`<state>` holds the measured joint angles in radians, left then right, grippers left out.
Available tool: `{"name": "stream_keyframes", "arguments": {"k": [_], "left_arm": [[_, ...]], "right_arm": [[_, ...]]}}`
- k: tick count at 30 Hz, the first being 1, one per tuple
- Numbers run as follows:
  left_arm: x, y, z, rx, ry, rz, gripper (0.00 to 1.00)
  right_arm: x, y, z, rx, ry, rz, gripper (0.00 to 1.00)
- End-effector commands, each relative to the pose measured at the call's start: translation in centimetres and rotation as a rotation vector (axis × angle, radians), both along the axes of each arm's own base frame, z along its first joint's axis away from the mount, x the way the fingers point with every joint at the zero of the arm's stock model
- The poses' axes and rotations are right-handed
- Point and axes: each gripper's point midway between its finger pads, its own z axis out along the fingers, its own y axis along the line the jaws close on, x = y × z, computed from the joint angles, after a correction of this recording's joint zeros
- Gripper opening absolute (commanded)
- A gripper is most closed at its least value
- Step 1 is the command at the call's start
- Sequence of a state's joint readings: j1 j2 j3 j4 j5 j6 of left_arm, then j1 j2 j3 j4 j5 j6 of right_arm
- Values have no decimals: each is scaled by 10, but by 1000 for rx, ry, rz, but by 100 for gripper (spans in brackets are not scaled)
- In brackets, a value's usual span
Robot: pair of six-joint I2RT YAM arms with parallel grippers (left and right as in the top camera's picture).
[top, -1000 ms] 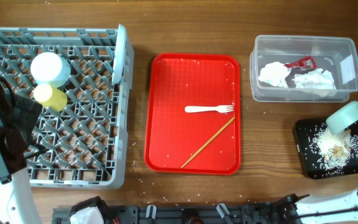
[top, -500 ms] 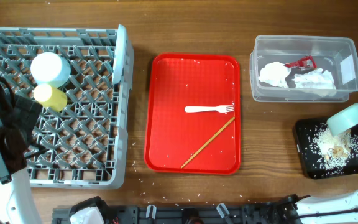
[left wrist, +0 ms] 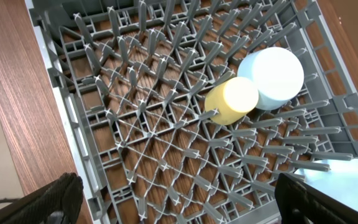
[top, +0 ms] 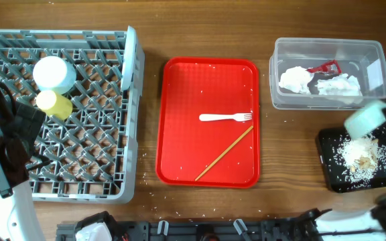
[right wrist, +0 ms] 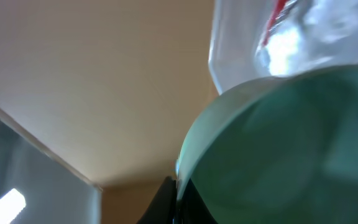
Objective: Sort waste into correct bins and load items into the dishwasher rack
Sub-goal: 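Carry the emptied bowl back and set it on the red tray, release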
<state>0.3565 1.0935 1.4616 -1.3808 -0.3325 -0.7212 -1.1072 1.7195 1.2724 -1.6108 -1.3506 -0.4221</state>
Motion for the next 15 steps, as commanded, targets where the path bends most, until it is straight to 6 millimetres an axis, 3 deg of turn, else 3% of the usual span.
{"name": "stream_keyframes", "arguments": {"k": [1, 3, 5, 9, 12, 15], "left_arm": [[-2, 4, 4, 11, -17, 32, 100], [-2, 4, 4, 11, -17, 32, 100], [-2, 4, 4, 11, -17, 32, 100], [-2, 4, 4, 11, -17, 32, 100], [-2, 4, 4, 11, -17, 32, 100], [-2, 4, 4, 11, -17, 32, 100]], "right_arm": [[18, 54, 46, -248, -127, 199, 4], [27, 101, 61, -361, -172, 371, 4], [34, 152, 62, -469, -145, 557, 4], [44, 230, 29, -696, 53, 755, 4], [36, 311, 29, -764, -38, 923, 4], [36, 360, 17, -923, 32, 852, 4]]}}
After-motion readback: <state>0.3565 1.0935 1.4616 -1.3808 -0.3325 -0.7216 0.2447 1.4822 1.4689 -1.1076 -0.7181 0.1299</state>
